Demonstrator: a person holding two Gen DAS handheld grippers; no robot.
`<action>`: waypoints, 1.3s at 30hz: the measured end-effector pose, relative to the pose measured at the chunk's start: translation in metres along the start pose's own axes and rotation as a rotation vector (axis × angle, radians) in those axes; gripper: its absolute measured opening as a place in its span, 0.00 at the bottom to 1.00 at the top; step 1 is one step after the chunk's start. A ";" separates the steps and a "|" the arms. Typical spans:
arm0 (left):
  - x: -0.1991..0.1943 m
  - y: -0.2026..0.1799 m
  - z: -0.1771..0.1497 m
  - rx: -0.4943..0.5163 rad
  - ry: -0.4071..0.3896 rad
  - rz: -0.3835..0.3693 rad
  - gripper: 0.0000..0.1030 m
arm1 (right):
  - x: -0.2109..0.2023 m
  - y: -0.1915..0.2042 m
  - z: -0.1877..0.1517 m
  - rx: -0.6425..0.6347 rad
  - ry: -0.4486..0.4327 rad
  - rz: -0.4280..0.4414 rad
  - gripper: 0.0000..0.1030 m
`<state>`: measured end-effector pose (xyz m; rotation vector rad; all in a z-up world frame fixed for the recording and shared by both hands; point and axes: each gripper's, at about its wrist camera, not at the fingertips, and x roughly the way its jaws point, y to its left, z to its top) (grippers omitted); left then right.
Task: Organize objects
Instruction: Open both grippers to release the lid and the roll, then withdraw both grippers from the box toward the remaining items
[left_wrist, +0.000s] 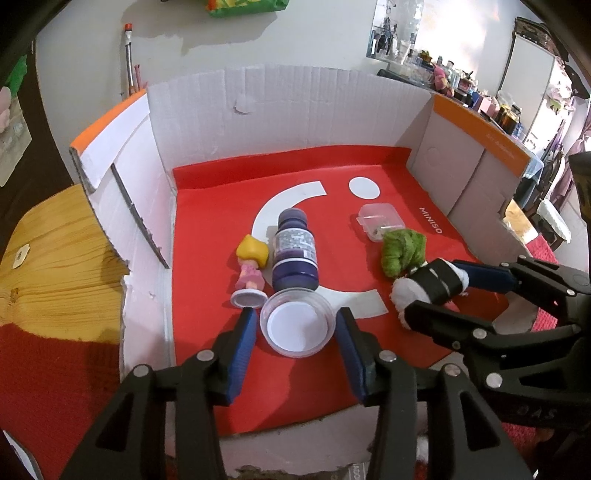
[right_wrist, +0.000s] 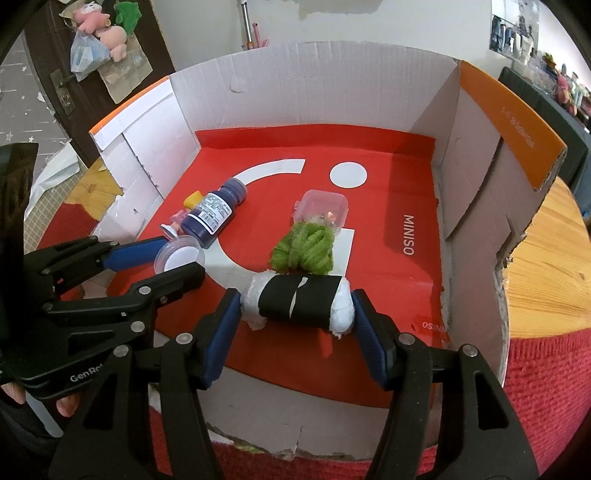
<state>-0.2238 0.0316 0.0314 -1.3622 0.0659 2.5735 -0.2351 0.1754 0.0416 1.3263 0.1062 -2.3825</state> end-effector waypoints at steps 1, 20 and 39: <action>-0.001 0.000 0.000 0.001 -0.003 0.002 0.48 | 0.000 0.000 0.000 -0.002 -0.001 0.000 0.60; -0.030 -0.003 -0.009 -0.002 -0.055 0.021 0.58 | -0.035 0.014 -0.010 -0.008 -0.060 0.006 0.70; -0.071 -0.005 -0.029 -0.008 -0.127 0.038 0.74 | -0.077 0.031 -0.031 -0.012 -0.122 0.006 0.83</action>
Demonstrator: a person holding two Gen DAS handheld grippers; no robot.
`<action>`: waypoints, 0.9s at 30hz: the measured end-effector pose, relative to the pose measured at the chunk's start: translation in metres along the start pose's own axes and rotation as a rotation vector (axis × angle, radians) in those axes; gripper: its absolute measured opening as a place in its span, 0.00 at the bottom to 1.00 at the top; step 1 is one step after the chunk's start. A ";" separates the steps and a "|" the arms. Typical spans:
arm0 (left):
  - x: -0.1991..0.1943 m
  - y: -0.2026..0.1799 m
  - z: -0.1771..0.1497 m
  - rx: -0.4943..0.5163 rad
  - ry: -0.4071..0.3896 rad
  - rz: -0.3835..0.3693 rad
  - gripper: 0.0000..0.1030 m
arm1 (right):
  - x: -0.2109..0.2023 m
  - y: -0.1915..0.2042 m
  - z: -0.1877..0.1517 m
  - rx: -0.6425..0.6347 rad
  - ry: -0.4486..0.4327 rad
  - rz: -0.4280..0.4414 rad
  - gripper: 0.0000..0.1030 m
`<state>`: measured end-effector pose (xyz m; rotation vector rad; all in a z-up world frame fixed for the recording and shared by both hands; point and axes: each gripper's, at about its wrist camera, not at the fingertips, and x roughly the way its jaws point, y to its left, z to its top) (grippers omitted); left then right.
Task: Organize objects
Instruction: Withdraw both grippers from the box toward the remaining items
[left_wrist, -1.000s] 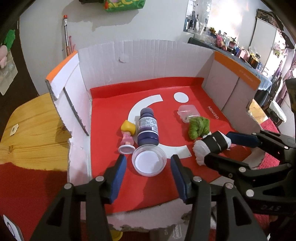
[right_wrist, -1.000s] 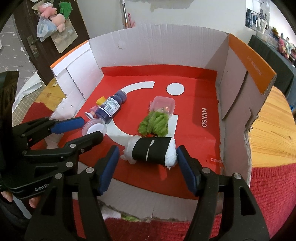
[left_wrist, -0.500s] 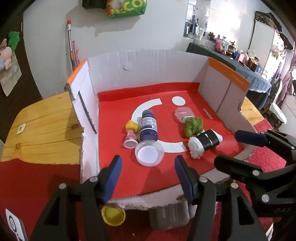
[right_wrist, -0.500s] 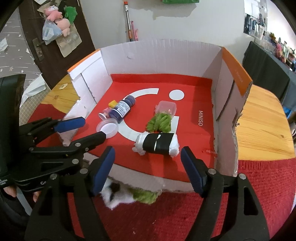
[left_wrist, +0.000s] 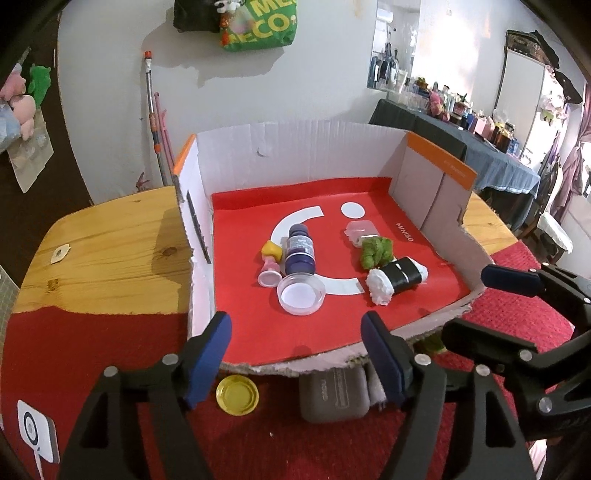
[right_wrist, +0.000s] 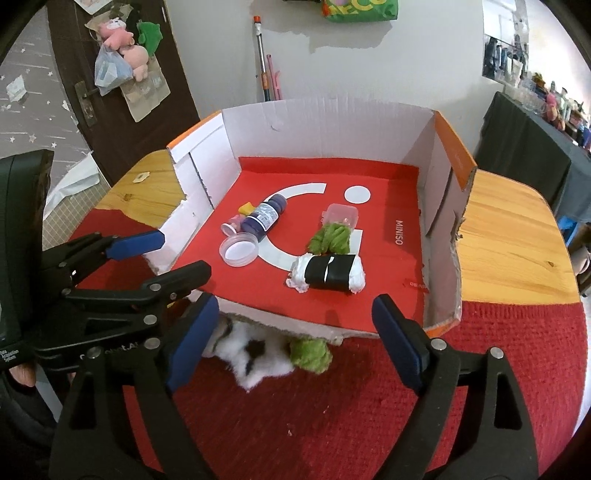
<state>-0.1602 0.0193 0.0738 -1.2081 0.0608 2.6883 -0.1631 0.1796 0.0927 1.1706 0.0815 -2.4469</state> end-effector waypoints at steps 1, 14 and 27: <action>-0.002 0.000 -0.001 0.000 -0.003 0.001 0.75 | -0.003 0.001 -0.001 0.001 -0.004 0.001 0.83; -0.026 -0.003 -0.014 -0.005 -0.041 0.010 0.87 | -0.030 0.010 -0.015 -0.004 -0.049 0.003 0.92; -0.043 -0.006 -0.030 -0.006 -0.063 0.020 0.96 | -0.049 0.018 -0.035 0.007 -0.071 0.014 0.93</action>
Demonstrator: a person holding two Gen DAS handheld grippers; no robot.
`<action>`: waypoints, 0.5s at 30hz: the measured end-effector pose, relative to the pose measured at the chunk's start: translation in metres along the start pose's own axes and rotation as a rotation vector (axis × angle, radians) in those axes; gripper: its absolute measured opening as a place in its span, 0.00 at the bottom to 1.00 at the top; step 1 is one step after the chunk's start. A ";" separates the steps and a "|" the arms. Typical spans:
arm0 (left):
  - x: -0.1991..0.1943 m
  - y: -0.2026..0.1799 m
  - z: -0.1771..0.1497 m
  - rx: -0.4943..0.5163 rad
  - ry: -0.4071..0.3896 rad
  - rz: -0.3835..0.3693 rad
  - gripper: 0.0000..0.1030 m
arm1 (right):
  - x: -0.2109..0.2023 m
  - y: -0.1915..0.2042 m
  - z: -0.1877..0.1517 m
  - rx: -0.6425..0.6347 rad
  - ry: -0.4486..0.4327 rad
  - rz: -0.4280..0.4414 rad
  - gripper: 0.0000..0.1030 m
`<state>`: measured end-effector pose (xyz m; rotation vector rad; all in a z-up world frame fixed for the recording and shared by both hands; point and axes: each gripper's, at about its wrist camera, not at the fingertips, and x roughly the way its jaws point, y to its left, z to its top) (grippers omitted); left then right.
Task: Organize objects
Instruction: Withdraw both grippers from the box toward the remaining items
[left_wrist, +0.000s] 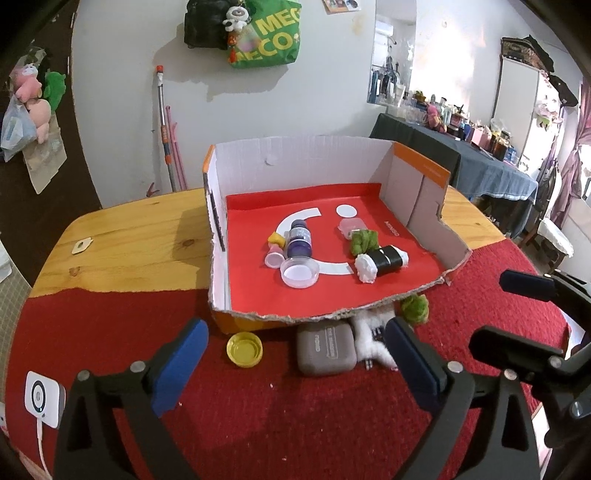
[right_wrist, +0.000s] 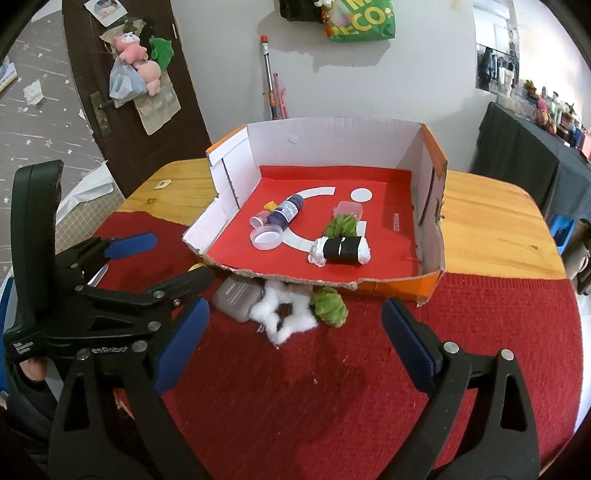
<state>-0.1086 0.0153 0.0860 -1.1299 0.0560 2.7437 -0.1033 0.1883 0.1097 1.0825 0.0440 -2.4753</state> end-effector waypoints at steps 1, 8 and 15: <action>-0.001 0.000 -0.001 -0.002 -0.001 0.000 0.96 | -0.001 0.001 -0.002 0.001 0.000 -0.001 0.93; -0.007 0.000 -0.011 -0.004 -0.005 0.002 0.97 | -0.007 0.008 -0.013 -0.007 0.001 -0.002 0.93; -0.008 0.001 -0.027 -0.011 0.012 0.005 0.97 | -0.005 0.010 -0.027 -0.001 0.017 -0.003 0.93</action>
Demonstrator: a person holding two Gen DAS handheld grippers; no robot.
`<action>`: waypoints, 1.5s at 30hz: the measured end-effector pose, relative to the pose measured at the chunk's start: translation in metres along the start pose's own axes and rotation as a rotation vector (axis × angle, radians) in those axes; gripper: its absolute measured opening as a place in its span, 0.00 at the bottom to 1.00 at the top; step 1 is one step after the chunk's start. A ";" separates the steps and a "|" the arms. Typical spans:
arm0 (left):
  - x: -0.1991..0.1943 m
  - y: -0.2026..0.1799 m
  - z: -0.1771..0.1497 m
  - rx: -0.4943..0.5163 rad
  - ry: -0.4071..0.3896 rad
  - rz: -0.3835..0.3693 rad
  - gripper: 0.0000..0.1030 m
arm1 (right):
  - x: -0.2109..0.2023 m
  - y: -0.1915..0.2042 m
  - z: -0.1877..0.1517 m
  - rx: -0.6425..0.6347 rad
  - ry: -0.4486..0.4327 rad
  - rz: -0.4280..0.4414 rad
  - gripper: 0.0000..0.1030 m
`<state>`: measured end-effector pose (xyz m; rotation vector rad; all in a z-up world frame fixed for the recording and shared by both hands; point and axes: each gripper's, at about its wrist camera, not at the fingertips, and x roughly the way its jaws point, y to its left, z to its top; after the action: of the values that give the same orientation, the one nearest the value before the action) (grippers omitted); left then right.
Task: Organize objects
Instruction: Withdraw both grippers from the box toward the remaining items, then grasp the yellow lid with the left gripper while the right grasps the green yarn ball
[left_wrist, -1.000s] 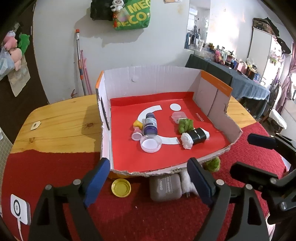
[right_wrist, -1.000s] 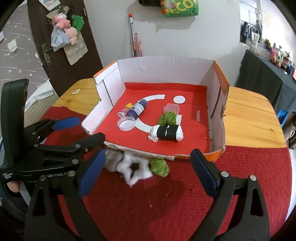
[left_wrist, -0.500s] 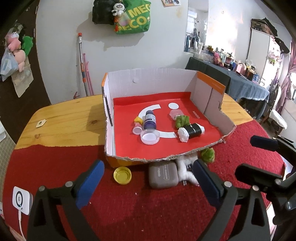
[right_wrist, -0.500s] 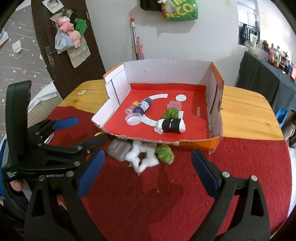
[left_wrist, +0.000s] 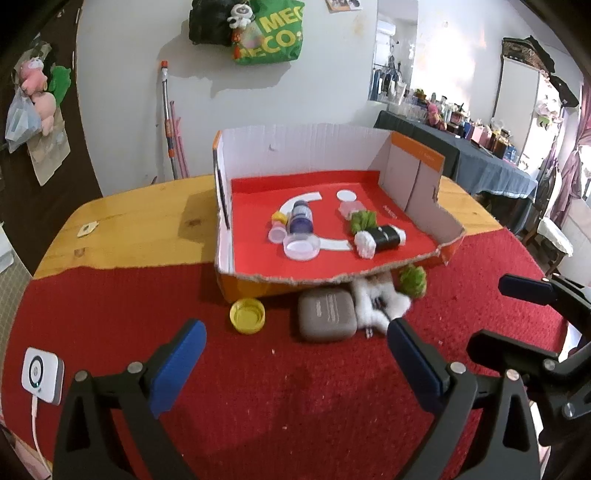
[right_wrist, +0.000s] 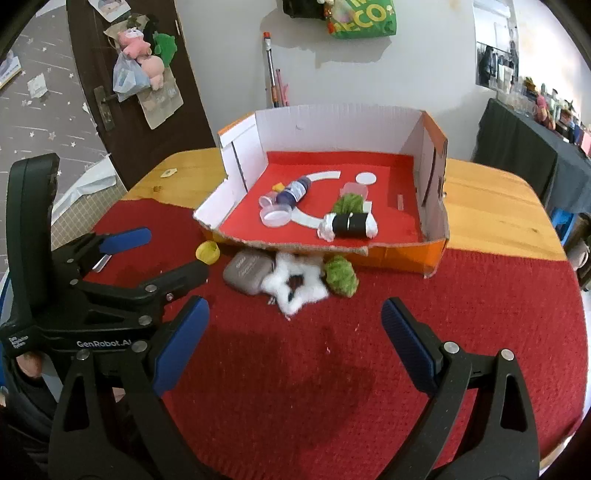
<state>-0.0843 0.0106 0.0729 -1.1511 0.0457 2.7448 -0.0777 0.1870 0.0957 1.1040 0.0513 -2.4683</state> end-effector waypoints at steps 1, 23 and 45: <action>0.000 0.000 -0.002 -0.001 0.003 0.000 0.97 | 0.001 0.000 -0.002 0.003 0.003 0.000 0.93; 0.017 0.000 -0.031 -0.008 0.066 0.008 0.97 | 0.022 -0.006 -0.035 0.037 0.063 0.010 0.93; 0.042 0.028 -0.016 -0.061 0.094 0.018 0.73 | 0.043 -0.019 -0.015 0.056 0.065 -0.008 0.65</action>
<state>-0.1068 -0.0130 0.0306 -1.3016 -0.0171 2.7233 -0.1002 0.1914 0.0521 1.2095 0.0053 -2.4542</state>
